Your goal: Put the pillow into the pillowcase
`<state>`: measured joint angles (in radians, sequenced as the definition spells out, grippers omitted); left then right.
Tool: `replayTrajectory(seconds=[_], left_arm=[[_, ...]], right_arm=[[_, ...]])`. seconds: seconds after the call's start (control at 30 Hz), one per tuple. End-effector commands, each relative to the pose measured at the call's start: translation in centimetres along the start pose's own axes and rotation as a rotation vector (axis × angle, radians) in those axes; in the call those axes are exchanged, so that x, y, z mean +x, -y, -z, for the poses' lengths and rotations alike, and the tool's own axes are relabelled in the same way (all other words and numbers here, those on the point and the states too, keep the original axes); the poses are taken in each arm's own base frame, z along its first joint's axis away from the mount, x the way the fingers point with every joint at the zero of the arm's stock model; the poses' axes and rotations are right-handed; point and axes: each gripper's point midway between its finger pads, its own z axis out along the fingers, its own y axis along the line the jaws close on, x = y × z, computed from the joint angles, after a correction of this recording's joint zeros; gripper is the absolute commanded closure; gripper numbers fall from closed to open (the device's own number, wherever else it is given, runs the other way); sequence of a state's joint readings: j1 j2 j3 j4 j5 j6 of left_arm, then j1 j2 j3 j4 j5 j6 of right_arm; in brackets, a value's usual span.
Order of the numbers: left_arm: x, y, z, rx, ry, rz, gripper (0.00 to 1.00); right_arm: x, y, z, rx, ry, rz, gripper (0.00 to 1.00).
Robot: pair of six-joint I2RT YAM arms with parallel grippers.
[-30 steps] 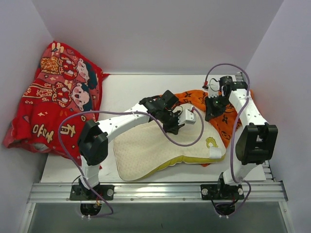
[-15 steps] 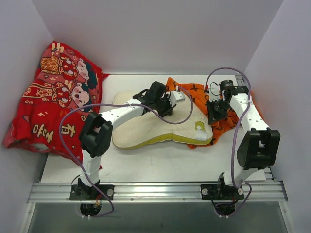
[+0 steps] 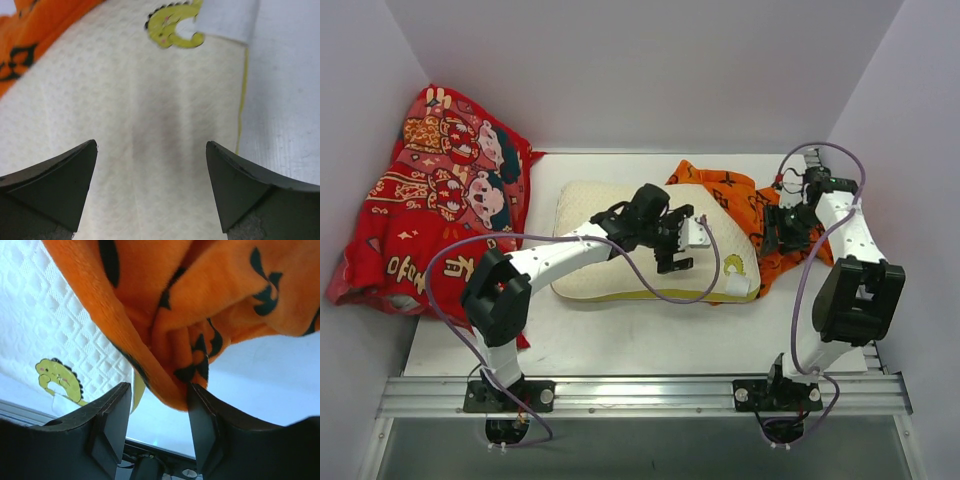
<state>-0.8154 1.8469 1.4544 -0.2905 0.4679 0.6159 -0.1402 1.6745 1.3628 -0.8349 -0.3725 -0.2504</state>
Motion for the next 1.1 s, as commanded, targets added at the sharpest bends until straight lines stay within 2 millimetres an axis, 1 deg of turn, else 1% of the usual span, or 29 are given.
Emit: replayTrajectory(seconds=[0.0, 0.03, 0.07, 0.1, 0.13, 0.17, 0.2, 0.27, 0.3, 0.33, 0.37, 0.43, 0.47, 0.5, 0.53, 0.57, 0.6, 0.63, 0.67, 0.7, 0.73, 0.8, 0.83, 0.9, 0.93, 0.97, 1.0, 1.03, 1.07], left_arm=[[-4.3, 3.1, 0.6, 0.101, 0.089, -0.262, 0.03], [-4.8, 4.4, -0.1, 0.128, 0.094, -0.294, 0.03], [-4.2, 5.0, -1.1, 0.145, 0.076, -0.302, 0.03], [-4.2, 5.4, -1.8, 0.143, 0.063, -0.315, 0.03], [-3.9, 5.7, -2.4, 0.148, 0.054, -0.325, 0.03], [-3.6, 6.4, -3.7, 0.149, 0.045, -0.336, 0.02], [-3.3, 6.4, -4.2, 0.136, 0.035, -0.337, 0.03], [-2.1, 6.5, -5.8, 0.112, 0.001, -0.368, 0.03], [-2.0, 6.4, -6.2, 0.095, 0.000, -0.371, 0.03], [-1.5, 5.9, -6.5, 0.059, -0.017, -0.375, 0.03], [-0.8, 5.5, -7.5, 0.032, -0.025, -0.373, 0.03], [-0.4, 4.3, -8.4, -0.024, -0.049, -0.345, 0.03], [1.1, 3.8, -9.1, -0.041, -0.100, -0.293, 0.03], [-0.6, 2.1, -8.9, -0.066, -0.074, -0.272, 0.10], [-0.9, 1.8, -8.8, -0.045, -0.071, -0.242, 0.34], [-1.1, 3.7, -8.5, 0.093, -0.043, -0.160, 0.44], [-3.5, 2.9, -7.6, 0.124, 0.020, -0.129, 0.53], [-3.8, 2.3, -6.4, 0.166, 0.050, -0.016, 0.99], [-5.1, 2.1, -5.6, 0.192, 0.096, 0.040, 1.00], [-6.9, 2.3, -4.6, 0.249, 0.164, 0.075, 1.00], [-7.3, 1.4, -3.8, 0.256, 0.188, 0.114, 1.00], [-8.5, 1.4, -2.6, 0.302, 0.223, 0.193, 1.00], [-9.0, 0.9, -1.9, 0.307, 0.238, 0.233, 1.00], [-9.4, 0.6, -1.5, 0.318, 0.250, 0.271, 1.00], [-9.8, 0.6, -1.2, 0.332, 0.261, 0.298, 1.00], [-9.7, 0.1, -1.2, 0.329, 0.264, 0.315, 1.00], [-9.8, -0.1, -1.2, 0.326, 0.267, 0.332, 1.00], [-10.0, -0.4, -1.1, 0.326, 0.280, 0.351, 1.00], [-9.8, -0.7, -1.2, 0.322, 0.281, 0.362, 1.00]], right_arm=[[1.7, -1.1, 3.2, -0.053, 0.026, -0.080, 0.52], [2.3, -0.9, 3.6, -0.062, 0.030, -0.111, 0.47], [2.6, -1.1, 3.7, -0.082, 0.036, -0.128, 0.46], [2.8, -1.1, 3.9, -0.091, 0.042, -0.146, 0.41], [3.1, -1.1, 3.9, -0.104, 0.039, -0.162, 0.40], [3.6, -1.1, 4.0, -0.125, 0.033, -0.188, 0.40], [4.0, -0.9, 3.9, -0.129, 0.024, -0.205, 0.37], [4.6, -0.4, 3.9, -0.143, 0.019, -0.249, 0.36], [4.9, -0.4, 3.7, -0.161, 0.012, -0.267, 0.36], [5.2, -0.5, 3.7, -0.175, 0.006, -0.282, 0.36], [5.6, -0.2, 3.6, -0.184, 0.005, -0.305, 0.36], [6.2, -0.4, 3.2, -0.211, -0.007, -0.330, 0.35], [6.4, -0.4, 3.1, -0.215, -0.006, -0.333, 0.36], [6.6, -0.2, 3.0, -0.220, -0.008, -0.348, 0.36], [7.0, -0.4, 2.7, -0.239, -0.017, -0.367, 0.36], [7.0, -0.5, 2.6, -0.250, -0.011, -0.381, 0.36], [7.2, -0.5, 2.4, -0.258, -0.010, -0.396, 0.37], [7.2, -0.5, 1.9, -0.270, -0.003, -0.410, 0.38], [7.3, -0.5, 1.6, -0.273, 0.002, -0.419, 0.39], [7.2, -0.5, 1.4, -0.269, 0.014, -0.437, 0.41], [7.1, -0.1, 1.1, -0.262, 0.030, -0.451, 0.43], [6.9, 0.2, -0.2, -0.254, 0.059, -0.476, 0.46], [6.3, 0.7, -0.7, -0.247, 0.089, -0.475, 0.47], [6.1, 0.3, -1.4, -0.279, 0.098, -0.501, 0.49], [5.2, 0.5, -1.6, -0.283, 0.130, -0.524, 0.49], [4.7, 0.4, -1.8, -0.290, 0.154, -0.516, 0.50], [4.4, -0.2, -1.9, -0.315, 0.167, -0.542, 0.50], [3.1, 0.0, -2.0, -0.318, 0.216, -0.566, 0.50], [2.4, -0.5, -2.1, -0.328, 0.239, -0.560, 0.51]])
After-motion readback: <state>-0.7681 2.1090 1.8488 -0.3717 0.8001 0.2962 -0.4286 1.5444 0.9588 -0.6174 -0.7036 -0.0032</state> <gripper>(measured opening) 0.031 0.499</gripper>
